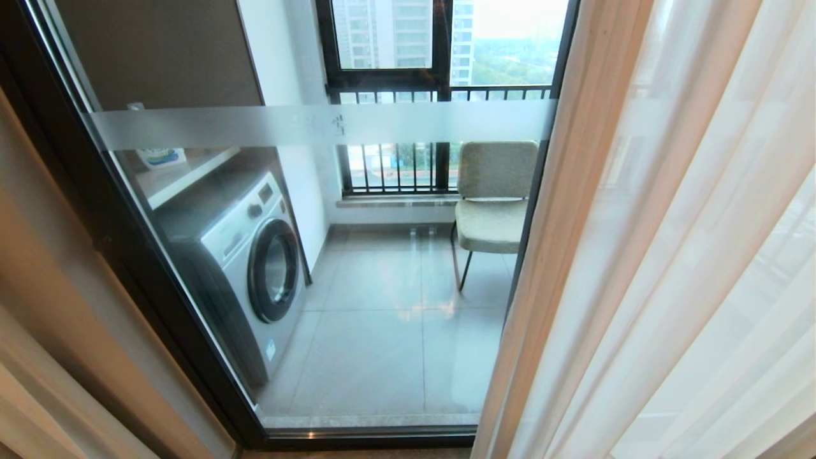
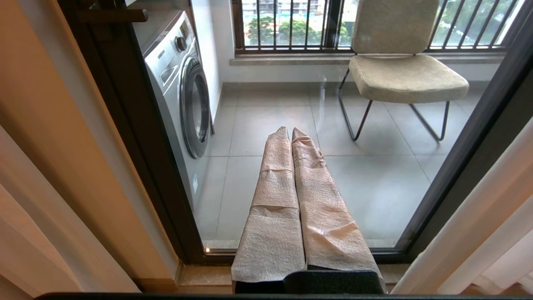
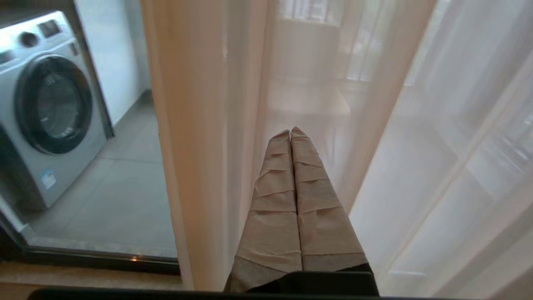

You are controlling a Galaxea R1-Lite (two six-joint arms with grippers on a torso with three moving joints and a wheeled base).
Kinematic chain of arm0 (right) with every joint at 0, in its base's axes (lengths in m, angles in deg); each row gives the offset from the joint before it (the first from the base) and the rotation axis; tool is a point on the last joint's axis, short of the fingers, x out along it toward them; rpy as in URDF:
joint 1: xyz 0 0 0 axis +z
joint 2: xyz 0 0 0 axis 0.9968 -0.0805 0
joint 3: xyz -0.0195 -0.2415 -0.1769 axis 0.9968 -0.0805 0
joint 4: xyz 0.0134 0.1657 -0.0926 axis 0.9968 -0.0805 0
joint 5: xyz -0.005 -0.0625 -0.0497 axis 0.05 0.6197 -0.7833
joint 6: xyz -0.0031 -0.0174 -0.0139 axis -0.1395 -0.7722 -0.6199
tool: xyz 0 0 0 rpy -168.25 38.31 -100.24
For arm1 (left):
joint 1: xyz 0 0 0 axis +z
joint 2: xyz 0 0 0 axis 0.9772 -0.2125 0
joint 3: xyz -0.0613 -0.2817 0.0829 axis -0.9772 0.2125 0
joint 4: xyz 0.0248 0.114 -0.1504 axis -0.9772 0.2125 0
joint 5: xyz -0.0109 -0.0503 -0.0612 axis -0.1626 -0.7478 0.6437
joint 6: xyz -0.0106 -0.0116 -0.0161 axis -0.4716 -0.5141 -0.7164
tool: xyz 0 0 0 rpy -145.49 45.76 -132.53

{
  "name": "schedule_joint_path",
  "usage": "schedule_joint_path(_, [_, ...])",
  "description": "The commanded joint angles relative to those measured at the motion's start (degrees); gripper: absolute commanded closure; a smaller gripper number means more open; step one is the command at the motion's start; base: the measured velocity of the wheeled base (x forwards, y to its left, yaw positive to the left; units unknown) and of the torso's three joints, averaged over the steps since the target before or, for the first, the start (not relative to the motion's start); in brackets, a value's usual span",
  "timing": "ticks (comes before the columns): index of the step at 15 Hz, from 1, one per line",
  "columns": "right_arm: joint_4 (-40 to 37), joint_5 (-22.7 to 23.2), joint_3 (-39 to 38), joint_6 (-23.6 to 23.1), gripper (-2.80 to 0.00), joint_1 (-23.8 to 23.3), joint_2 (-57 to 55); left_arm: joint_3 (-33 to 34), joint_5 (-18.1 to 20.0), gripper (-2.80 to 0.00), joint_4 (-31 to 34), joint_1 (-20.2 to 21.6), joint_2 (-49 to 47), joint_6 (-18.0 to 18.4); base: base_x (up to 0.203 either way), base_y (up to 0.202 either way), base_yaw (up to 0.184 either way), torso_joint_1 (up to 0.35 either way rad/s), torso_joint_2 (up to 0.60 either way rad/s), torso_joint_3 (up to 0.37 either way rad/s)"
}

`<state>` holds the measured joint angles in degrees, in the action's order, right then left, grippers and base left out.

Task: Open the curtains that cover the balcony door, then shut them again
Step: Pull the inner curtains open on both sides

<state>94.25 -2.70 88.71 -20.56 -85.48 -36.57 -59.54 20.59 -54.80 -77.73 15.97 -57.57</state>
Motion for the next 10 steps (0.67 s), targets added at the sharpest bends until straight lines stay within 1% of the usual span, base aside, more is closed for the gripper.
schedule_joint_path(1, [1.6, 8.1, 2.4, 0.0, 0.0, 0.0, -2.8, 0.0, 0.0, 0.0, 0.0, 0.0, 0.1, -0.1, 0.0, 0.0, 0.0, 0.0, 0.0, 0.0])
schedule_joint_path(2, [2.0, 12.4, 4.3, -0.1, 0.0, 0.0, -5.0, 0.0, 0.0, 0.0, 0.0, 0.0, 0.1, -0.1, 0.0, 0.0, 0.0, 0.0, 0.0, 0.0])
schedule_joint_path(3, [2.2, 15.4, 6.0, -0.1, 0.0, 0.1, -7.3, 0.0, 0.0, 0.0, 0.0, 0.0, 0.1, -0.1, 0.0, 0.0, 0.0, 0.0, 0.0, 0.0])
schedule_joint_path(4, [2.3, 17.5, 8.0, -0.3, 0.0, 0.2, -9.9, 0.0, 0.0, 0.0, 0.0, 0.0, 0.1, -0.1, 0.0, 0.0, 0.0, 0.0, 0.0, 0.0])
schedule_joint_path(6, [3.4, 20.1, 12.7, -0.2, 0.0, 0.4, -17.0, 0.0, 0.0, 0.0, 0.0, 0.0, 0.1, -0.1, 0.0, 0.0, 0.0, 0.0, 0.0, 0.0])
schedule_joint_path(8, [7.1, 23.0, 18.0, 0.1, 0.0, 0.6, -25.7, 0.0, 0.0, 0.0, 0.0, 0.0, 0.1, -0.1, 0.0, 0.0, 0.0, 0.0, 0.0, 0.0])
schedule_joint_path(10, [10.5, 25.3, 24.9, 0.4, 0.0, 1.0, -34.6, 0.0, 0.0, 0.0, 0.0, 0.0, 0.1, -0.1, 0.0, 0.0, 0.0, 0.0, 0.0, 0.0])
